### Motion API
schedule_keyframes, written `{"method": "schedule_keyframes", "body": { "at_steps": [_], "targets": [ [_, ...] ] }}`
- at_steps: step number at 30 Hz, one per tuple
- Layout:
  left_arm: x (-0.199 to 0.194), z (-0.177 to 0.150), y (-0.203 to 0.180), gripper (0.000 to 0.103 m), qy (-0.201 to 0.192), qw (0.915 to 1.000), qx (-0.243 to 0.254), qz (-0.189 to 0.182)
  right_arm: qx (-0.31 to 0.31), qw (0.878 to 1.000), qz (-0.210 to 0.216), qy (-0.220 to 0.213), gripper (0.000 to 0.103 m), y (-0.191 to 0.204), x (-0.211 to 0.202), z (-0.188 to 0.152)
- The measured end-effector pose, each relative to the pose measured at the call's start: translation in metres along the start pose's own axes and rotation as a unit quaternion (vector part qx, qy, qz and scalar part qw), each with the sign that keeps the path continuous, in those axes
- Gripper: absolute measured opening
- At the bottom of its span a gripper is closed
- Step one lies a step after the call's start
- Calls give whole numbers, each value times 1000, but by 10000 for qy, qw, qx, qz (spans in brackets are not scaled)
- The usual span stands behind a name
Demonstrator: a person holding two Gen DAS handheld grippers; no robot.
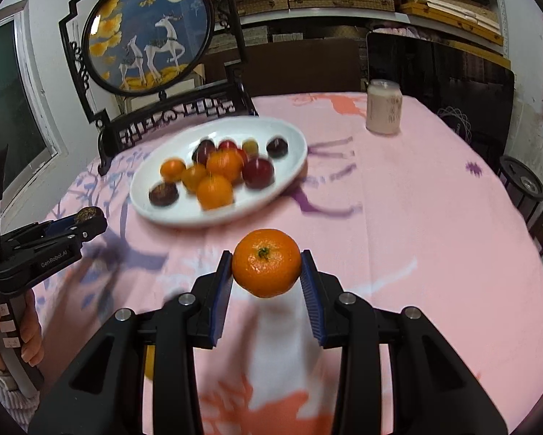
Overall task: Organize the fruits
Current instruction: 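Carry the orange and brown fruit over the plate and open both tools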
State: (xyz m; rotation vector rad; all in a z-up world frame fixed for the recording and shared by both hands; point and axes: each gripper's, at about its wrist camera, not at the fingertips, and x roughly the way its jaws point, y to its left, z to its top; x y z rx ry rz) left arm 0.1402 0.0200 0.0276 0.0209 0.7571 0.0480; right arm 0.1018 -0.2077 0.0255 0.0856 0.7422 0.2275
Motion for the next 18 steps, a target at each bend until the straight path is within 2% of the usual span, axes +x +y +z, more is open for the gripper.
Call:
{"method": "schedule_keyframes", "body": {
  "at_steps": [3,7,12,13,15,16,18],
  "targets": [
    [1,29,-3,42,-170,9998,-97,-8,-34,9999,-90,-135,37,3,7,32],
    [14,51,-5,42,-250,9995,-217,-7,100,9998,72,-130,38,8,27,61],
    [56,63,-8,42,-52,9997,-223,91,-33,10000,50,-45,38,20,63,78],
    [66,62,-7,44,-10,9996,-267,62,-4,10000,93,11,38,21,73,80],
    [78,57,-8,60,43,9996,-281,44,34,9997,185,141,43,21,90,78],
    [80,56,-9,64,42,9997,-220,76,-21,9994,234,258,45,21,98,76],
    [79,53,-12,65,-33,9997,-119,195,-42,9995,174,267,45,17,101,70]
  ]
}}
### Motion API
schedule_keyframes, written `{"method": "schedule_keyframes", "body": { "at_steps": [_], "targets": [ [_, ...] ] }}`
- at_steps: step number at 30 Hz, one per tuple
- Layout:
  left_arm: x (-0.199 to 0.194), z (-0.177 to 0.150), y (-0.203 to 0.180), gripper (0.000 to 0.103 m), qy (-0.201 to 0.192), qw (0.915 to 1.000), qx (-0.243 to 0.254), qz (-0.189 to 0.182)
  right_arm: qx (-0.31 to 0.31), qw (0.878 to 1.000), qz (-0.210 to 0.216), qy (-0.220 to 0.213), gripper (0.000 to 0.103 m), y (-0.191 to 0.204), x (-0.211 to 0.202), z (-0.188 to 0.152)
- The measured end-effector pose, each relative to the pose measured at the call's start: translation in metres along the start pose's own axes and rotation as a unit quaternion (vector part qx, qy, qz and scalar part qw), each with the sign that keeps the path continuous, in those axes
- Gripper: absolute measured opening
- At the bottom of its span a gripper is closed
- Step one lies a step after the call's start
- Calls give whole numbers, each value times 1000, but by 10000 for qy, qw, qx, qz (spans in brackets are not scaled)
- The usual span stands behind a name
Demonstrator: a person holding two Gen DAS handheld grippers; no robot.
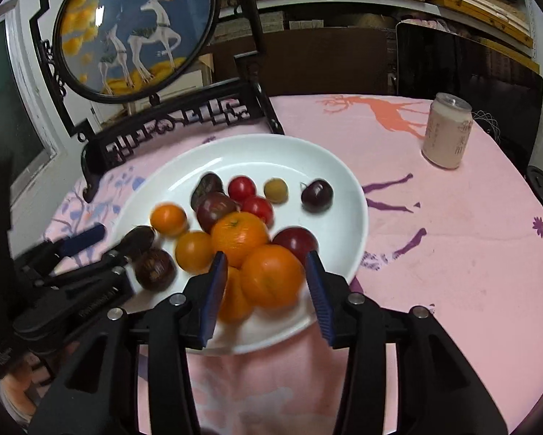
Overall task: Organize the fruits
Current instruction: 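Carry the orange and brown fruit over the plate and open both tools, then move both tools back to the remaining fruits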
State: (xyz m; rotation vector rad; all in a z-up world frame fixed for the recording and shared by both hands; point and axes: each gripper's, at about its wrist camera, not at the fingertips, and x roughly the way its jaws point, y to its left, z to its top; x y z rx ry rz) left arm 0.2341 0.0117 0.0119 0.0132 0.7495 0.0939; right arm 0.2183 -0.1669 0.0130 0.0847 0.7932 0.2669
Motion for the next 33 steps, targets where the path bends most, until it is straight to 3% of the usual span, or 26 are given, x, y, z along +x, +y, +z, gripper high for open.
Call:
{"method": "schedule_keyframes", "body": {
  "at_steps": [5,7,16,33],
  "targets": [
    [-20,-2,-9,87,-297,9993,206,114,100,9999,5,-139,52,-8,-13,-2],
    [-29,-6,-11,90,-409,9985,310,176,84,9998,15,-176,52,-6,-18,-4],
    [-44,-33,7,91,-256,9995,123,141,294,9989,116,-335,52,-16,-48,-21],
    [-111,-109,25,95,-137,9999,83,-23,33,9975,686,171,59,9,-101,-121]
  ]
}}
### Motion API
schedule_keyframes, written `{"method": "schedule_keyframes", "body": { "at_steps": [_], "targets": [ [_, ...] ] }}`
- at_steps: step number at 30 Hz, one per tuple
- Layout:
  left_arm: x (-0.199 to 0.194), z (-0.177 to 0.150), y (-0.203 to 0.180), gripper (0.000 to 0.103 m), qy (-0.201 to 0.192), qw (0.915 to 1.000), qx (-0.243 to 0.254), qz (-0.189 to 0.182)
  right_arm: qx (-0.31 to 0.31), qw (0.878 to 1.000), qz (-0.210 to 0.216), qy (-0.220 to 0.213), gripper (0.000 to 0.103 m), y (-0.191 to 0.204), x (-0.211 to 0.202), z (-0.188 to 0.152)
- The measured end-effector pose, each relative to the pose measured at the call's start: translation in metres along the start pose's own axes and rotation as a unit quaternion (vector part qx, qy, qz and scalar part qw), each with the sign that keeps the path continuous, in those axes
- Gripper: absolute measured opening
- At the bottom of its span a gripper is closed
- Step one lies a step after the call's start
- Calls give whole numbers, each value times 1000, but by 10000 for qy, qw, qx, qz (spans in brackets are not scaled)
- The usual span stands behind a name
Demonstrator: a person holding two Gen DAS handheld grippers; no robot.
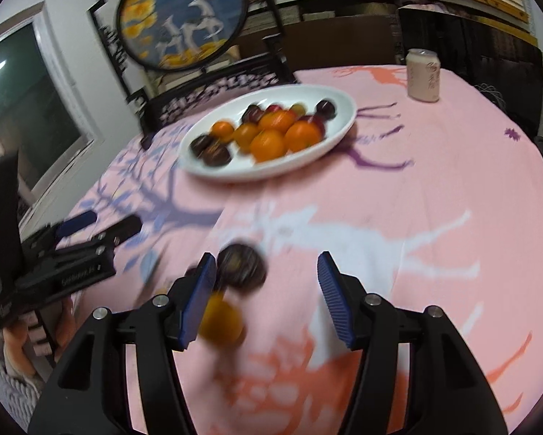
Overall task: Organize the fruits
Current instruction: 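Move both tools back to the remaining fruits, then grasp a yellow-orange citrus with the right tool while the left tool grasps a small tan fruit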
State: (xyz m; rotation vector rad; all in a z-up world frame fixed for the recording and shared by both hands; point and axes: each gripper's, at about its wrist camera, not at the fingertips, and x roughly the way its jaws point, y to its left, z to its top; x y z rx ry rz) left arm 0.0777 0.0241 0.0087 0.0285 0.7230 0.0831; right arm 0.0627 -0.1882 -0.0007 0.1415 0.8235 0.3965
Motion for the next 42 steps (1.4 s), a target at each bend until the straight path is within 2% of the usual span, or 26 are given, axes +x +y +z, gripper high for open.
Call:
{"method": "schedule_keyframes", "body": {
  "at_steps": [4,12,17,20,21,23,26,29,33,34,36,38,40,42],
  "targets": [
    [-10,-12,0,96,1,10000,78,-2,-209,9997,52,134,59,14,-2,-17],
    [-9,-14,5,97,74,10000,-21,30,-646,9974,-83,308,58,31,10,-24],
    [-12,-15,-2,97,16,9999,147,13,-793,9953,-210,520,49,38,27,-24],
    [-13,-16,-6,97,10,9997,246,-15,-783,9952,-194,552,37,37,30,-23],
    [-13,-17,-7,97,17,9997,260,-33,-766,9955,-171,523,37,36,28,-22],
    [-14,-19,-8,97,38,9995,296,-135,-628,9970,-256,361,37,28,21,-19],
    [-15,-23,-17,97,95,9981,481,-376,-102,9991,-415,5,37,2,5,-9],
    [-19,-30,-34,97,135,9937,887,-671,454,9980,-420,-101,37,-25,-2,-4],
    [-26,-39,-55,96,84,9857,1400,-929,714,9970,-279,-86,37,-36,-4,-4],
    [-28,-40,-57,95,66,9844,1441,-1009,717,9971,-260,-71,37,-35,-4,-3],
    [-27,-41,-58,82,106,9829,1457,-1121,703,9972,-238,-41,37,-34,-3,-3],
    [-21,-41,-59,63,258,9820,1435,-1199,720,9972,-221,-7,37,-34,-3,-4],
    [-16,-42,-58,54,414,9810,1388,-1290,726,9971,-222,-9,37,-34,-2,-4],
    [-14,-41,-58,53,480,9804,1354,-1348,721,9972,-210,-10,37,-34,-3,-4]
  ]
}}
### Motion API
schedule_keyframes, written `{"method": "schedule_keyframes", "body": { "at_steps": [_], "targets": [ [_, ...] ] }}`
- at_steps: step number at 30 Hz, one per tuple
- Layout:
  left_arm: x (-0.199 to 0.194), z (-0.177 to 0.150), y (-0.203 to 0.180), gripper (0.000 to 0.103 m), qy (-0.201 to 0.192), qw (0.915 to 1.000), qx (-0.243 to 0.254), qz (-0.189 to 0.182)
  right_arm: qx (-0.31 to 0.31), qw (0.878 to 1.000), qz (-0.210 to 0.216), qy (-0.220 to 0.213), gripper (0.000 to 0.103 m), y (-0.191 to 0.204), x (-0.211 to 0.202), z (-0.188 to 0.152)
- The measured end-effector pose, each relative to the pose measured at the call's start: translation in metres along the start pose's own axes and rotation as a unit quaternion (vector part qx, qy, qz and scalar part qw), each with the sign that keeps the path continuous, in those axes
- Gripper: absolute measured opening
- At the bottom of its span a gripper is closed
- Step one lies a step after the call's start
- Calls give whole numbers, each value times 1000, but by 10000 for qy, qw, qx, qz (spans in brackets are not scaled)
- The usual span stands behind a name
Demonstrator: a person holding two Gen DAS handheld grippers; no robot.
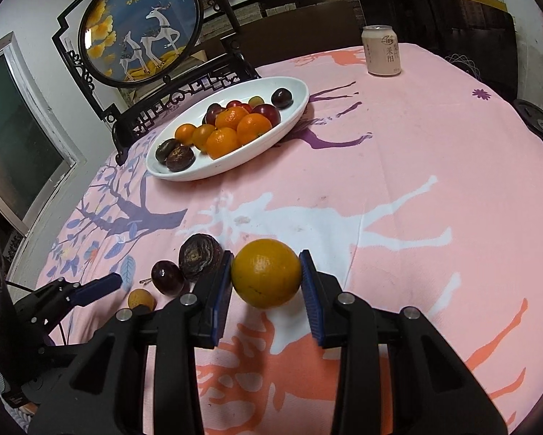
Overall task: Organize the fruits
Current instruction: 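Grasp a yellow-orange citrus with the right tool while the left tool grasps a small tan fruit, then carry both fruits over the plate and open both tools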
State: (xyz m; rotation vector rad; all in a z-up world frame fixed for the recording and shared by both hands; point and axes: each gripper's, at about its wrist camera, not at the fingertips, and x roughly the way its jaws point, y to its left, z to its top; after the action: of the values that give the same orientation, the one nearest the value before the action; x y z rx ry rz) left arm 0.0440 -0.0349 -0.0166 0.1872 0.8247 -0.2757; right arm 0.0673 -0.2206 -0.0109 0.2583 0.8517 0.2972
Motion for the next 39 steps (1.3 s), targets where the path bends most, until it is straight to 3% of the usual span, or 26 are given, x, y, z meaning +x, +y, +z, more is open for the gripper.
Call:
{"method": "schedule_keyframes", "body": {
  "at_steps": [3,9,15,22,31,34,39],
  "targets": [
    [2,0,-2,52,46,9999,27,-95,-21,10000,-10,16,37,0,1,0],
    [9,1,-2,25,195,9995,-25,-263,-40,10000,-25,38,37,1,2,-1],
    [8,2,1,24,135,9996,-113,-238,-34,10000,-26,36,37,2,2,-1],
    [-3,35,34,24,-293,9974,-549,360,33,9998,158,-100,37,0,-5,6],
    [24,126,81,24,-541,9892,-1251,536,-278,9991,-11,-316,37,24,13,89],
    [47,140,83,24,-537,9879,-1233,777,-202,9993,42,-321,37,30,38,115],
    [86,147,95,24,-351,9872,-1413,656,-377,9982,-201,-428,37,38,82,140]
  ]
}}
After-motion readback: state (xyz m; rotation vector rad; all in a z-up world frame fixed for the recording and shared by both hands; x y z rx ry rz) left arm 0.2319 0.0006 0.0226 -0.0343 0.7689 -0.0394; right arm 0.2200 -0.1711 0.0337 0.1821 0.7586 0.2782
